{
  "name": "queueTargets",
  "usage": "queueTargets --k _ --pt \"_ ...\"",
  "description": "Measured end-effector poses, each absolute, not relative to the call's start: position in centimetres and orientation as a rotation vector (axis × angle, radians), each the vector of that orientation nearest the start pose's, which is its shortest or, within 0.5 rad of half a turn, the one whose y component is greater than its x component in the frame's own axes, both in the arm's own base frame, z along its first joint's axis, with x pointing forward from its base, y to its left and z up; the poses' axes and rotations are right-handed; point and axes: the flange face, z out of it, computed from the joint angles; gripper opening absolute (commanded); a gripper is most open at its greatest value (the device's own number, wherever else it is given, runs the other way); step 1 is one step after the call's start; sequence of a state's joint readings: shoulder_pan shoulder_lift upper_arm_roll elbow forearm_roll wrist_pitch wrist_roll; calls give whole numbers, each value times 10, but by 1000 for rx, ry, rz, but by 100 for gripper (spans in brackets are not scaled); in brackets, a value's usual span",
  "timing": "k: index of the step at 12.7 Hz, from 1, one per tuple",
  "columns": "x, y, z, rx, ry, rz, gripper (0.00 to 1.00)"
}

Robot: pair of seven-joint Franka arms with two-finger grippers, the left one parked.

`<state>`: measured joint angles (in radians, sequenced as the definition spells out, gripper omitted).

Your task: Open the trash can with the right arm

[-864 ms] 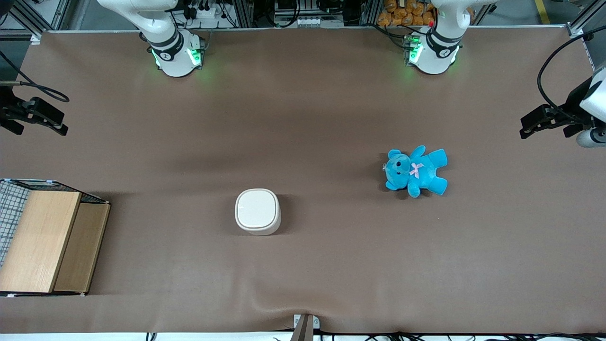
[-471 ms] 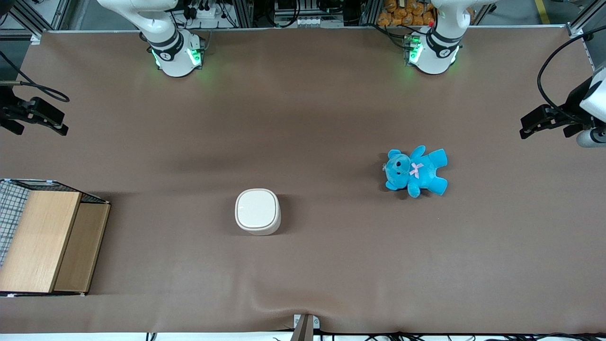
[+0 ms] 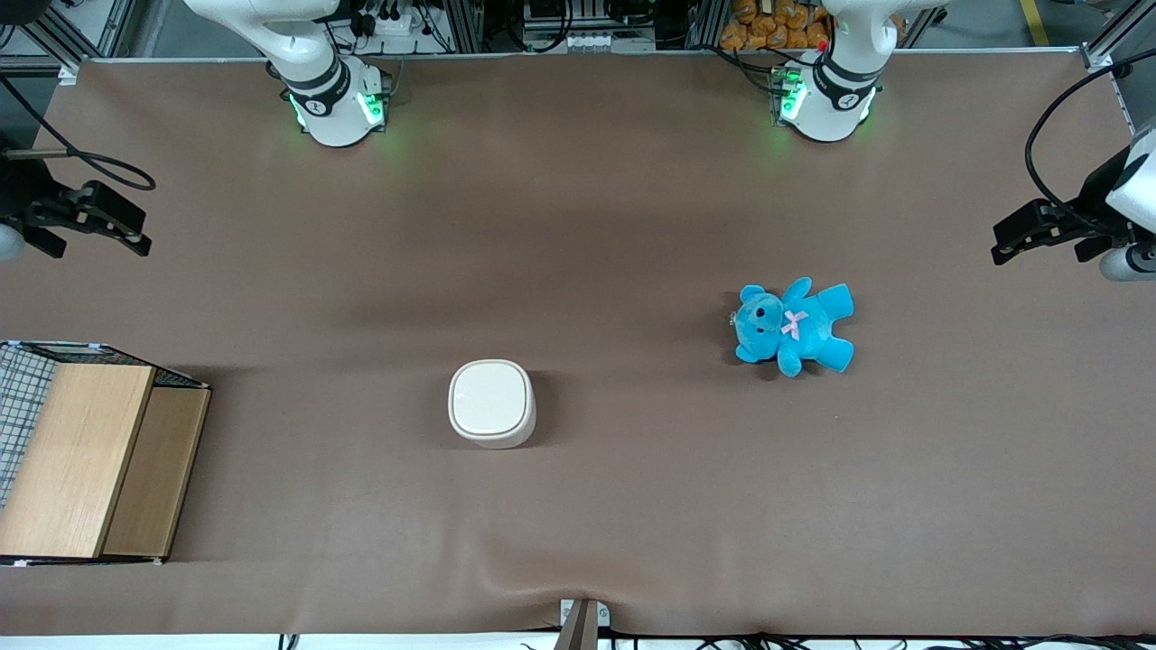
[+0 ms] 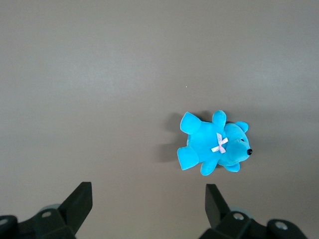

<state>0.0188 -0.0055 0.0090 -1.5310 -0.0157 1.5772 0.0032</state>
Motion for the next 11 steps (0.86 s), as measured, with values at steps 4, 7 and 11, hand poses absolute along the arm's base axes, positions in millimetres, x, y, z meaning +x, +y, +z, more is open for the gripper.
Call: queueTargets --k 4,7,11 --pt "553 16 646 -3155 -69 -72 100" --pt "563 19 624 -3154 -114 -2 100" --pt "587 22 580 -3134 -320 92 100"
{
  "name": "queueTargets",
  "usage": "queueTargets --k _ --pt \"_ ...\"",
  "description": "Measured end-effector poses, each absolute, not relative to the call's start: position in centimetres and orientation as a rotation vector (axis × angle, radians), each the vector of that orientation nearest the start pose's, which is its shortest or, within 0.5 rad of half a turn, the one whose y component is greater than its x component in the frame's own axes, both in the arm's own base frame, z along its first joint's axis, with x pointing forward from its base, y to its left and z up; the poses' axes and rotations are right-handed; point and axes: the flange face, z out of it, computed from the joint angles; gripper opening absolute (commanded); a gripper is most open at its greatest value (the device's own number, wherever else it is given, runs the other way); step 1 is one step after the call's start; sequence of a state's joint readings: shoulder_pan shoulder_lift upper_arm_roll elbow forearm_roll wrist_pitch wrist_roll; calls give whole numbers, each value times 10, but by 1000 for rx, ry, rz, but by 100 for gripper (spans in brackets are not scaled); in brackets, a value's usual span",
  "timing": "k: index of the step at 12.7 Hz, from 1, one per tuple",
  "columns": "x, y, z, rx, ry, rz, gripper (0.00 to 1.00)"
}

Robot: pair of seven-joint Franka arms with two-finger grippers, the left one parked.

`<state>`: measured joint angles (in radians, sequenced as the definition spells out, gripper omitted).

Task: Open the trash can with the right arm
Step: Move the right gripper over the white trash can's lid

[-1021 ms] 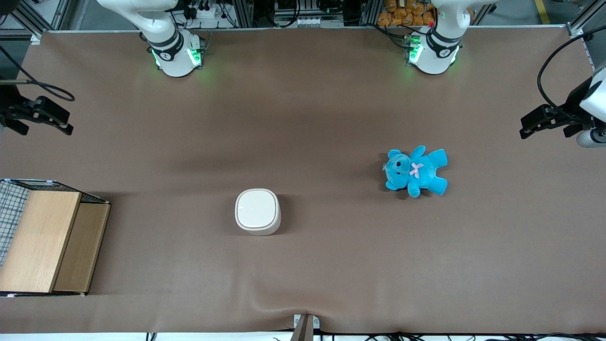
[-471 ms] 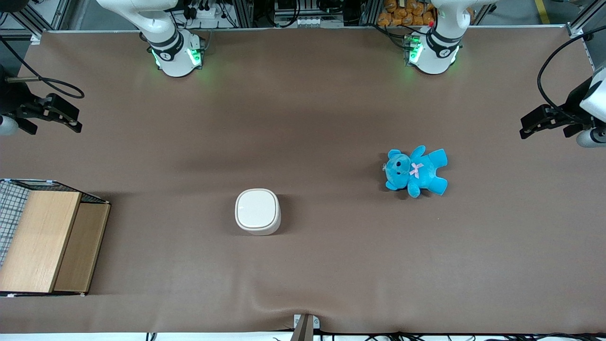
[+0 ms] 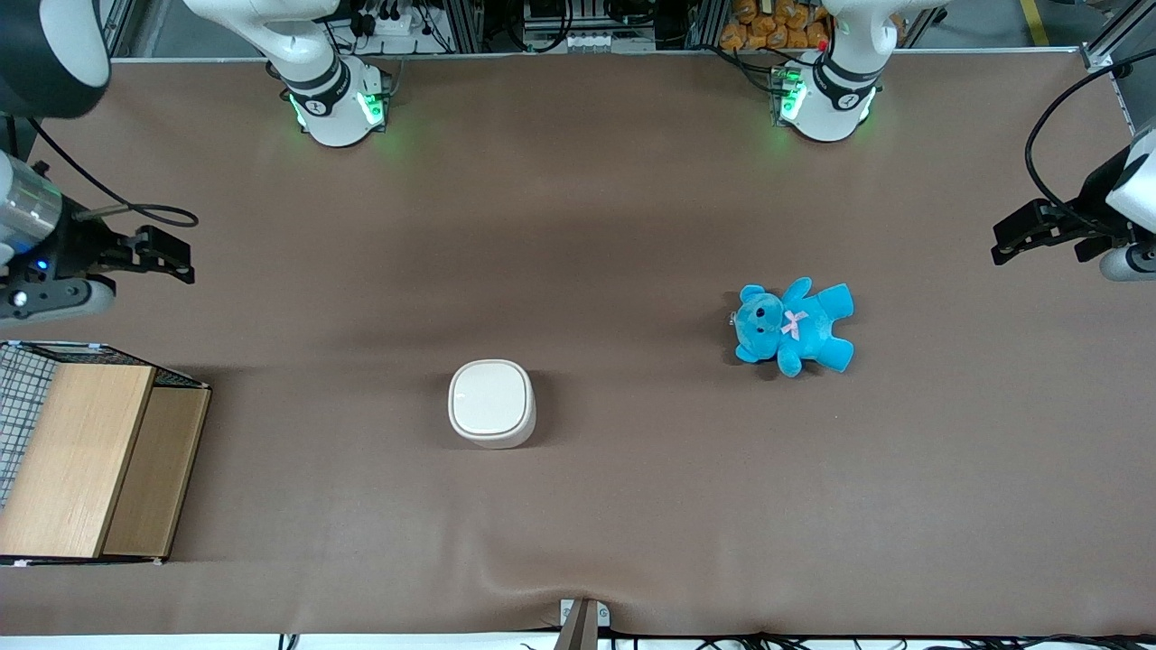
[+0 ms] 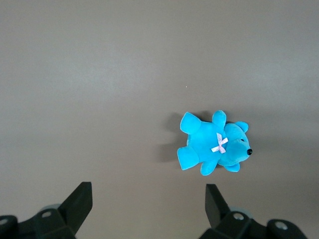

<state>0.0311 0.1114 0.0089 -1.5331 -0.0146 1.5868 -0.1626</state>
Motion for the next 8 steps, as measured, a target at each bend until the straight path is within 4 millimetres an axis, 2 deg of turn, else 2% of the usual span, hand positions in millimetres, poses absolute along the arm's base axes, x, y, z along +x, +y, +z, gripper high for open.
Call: queueTargets --k 2,5,8 --pt "587 26 586 -3133 -336 79 100" --pt "586 49 599 -3140 -327 39 100" --pt "586 50 601 -3145 -329 33 100"
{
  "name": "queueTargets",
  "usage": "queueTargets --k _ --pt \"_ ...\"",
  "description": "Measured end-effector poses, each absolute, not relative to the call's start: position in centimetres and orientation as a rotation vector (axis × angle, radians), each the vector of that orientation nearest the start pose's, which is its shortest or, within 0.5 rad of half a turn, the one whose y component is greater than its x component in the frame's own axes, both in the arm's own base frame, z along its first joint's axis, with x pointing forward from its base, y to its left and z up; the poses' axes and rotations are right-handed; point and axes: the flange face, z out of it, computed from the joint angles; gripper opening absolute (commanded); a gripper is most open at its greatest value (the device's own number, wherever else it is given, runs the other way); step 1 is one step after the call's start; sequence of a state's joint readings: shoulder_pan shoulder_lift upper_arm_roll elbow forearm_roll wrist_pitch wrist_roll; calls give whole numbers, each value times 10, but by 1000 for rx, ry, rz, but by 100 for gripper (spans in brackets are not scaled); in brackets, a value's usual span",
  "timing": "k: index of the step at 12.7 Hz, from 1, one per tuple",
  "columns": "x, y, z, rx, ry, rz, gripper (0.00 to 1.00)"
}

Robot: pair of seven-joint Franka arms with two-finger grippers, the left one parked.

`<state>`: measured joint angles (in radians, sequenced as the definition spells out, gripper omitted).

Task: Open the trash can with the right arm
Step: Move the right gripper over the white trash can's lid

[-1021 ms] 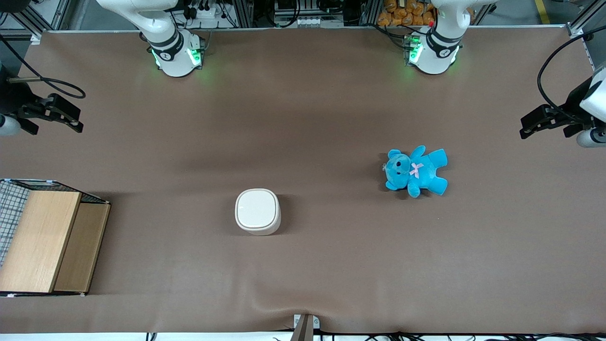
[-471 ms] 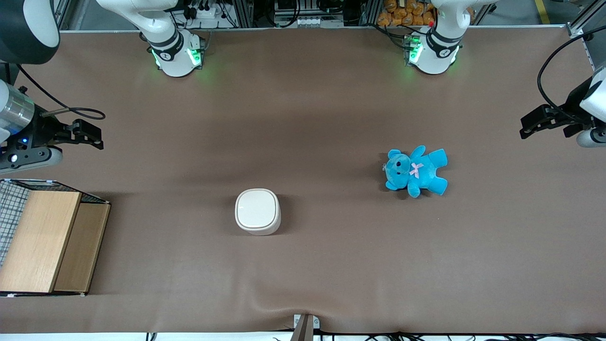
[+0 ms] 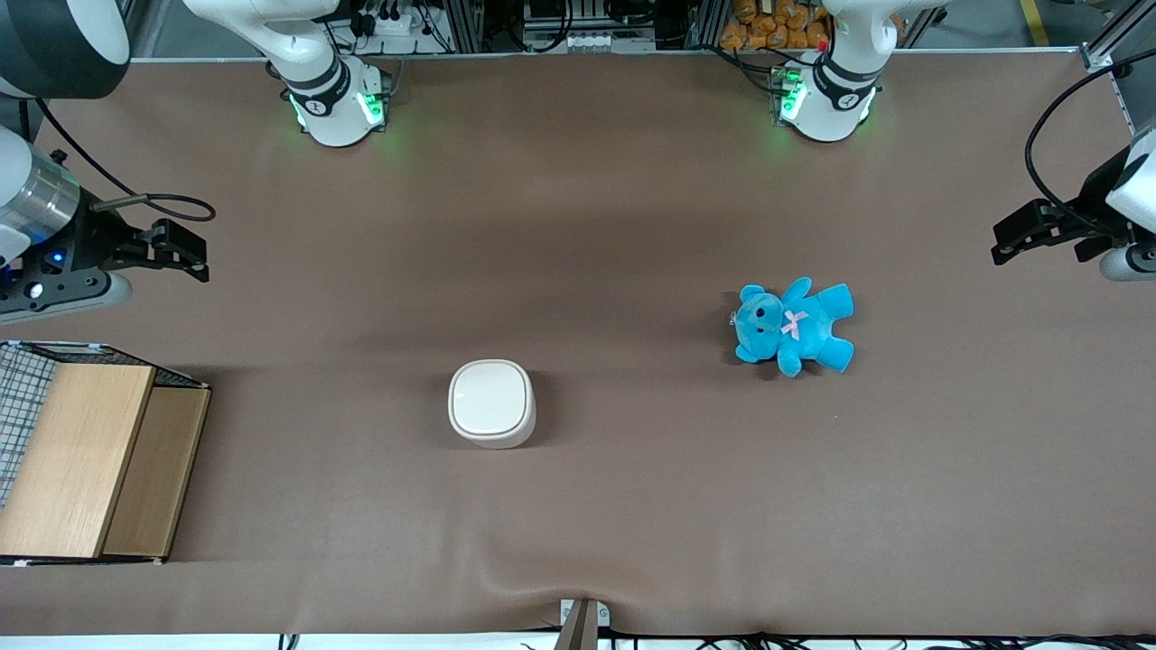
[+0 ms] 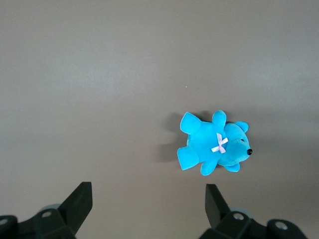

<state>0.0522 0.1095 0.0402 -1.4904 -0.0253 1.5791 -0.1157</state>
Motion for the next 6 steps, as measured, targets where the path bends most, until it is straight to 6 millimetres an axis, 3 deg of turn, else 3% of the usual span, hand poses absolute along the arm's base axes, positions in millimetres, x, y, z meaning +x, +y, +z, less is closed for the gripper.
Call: queueTargets --k 1,2,3,4,6 --pt "587 51 600 -3145 -314 35 86" --pt "588 55 597 -3144 -281 41 52" --pt "589 64 593 -3142 -252 49 33" --pt "592 75 589 -3139 -246 51 19" --pt "601 95 580 -3131 -258 60 0"
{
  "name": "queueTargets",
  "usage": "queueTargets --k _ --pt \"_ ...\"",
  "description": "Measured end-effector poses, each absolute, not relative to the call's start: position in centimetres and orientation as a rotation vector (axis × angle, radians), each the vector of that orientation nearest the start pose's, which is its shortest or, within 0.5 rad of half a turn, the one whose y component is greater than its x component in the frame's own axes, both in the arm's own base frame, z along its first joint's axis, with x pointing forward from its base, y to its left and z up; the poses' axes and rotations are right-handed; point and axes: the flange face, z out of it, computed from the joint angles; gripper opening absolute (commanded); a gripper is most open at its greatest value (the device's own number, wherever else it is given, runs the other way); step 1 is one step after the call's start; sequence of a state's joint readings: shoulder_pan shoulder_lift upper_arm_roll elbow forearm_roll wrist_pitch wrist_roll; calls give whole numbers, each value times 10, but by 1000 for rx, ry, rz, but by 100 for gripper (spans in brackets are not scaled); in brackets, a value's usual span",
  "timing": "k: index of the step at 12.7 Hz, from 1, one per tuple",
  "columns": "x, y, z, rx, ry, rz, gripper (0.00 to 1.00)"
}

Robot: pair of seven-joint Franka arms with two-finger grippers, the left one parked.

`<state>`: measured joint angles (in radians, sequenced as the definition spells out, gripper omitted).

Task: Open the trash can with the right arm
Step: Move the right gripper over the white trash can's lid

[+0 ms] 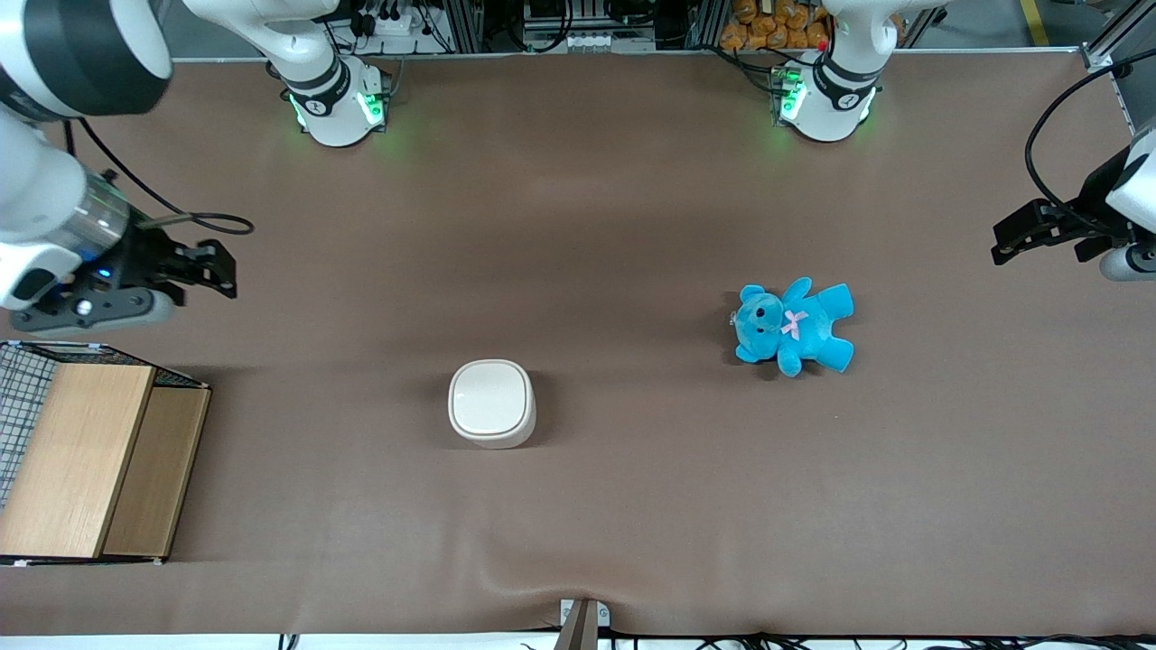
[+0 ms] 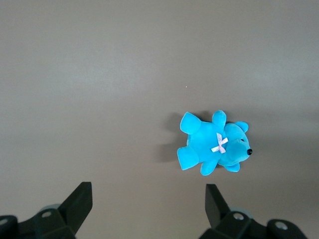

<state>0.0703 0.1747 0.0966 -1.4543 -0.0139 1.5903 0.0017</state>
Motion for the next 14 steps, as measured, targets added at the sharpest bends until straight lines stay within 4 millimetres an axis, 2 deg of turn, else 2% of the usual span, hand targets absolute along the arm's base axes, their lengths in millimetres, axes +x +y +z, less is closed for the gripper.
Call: queueTargets --k 4,7,9,12,14 --pt "624 118 550 -3081 -282 63 0" --pt "634 142 529 -3053 -272 63 0" --pt "636 166 514 -3036 -225 78 0" --pt "636 213 483 -3030 -267 107 0" --pt "639 232 460 -3028 -273 115 0"
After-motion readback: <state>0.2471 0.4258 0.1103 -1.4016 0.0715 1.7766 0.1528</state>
